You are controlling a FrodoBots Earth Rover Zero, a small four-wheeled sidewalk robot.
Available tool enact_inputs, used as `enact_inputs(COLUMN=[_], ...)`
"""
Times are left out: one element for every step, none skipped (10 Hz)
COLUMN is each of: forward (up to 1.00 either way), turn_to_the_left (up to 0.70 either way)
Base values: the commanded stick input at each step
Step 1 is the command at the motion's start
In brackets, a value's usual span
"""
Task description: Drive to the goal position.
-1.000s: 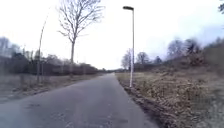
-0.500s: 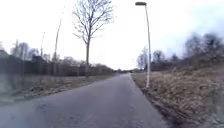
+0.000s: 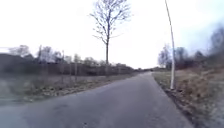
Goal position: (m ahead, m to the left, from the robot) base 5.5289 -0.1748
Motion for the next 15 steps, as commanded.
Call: enact_inputs(forward=[0.5, 0.5, 0.5, 0.5, 0.5, 0.5, 0.5, 0.5, 0.5, 0.5, 0.5, 0.5, 0.5, 0.5, 0.5], turn_to_the_left=[0.01, 0.01, 0.01, 0.01, 0.01, 0.01, 0.01, 0.01, 0.01, 0.01, 0.01, 0.01, 0.01, 0.01, 0.01])
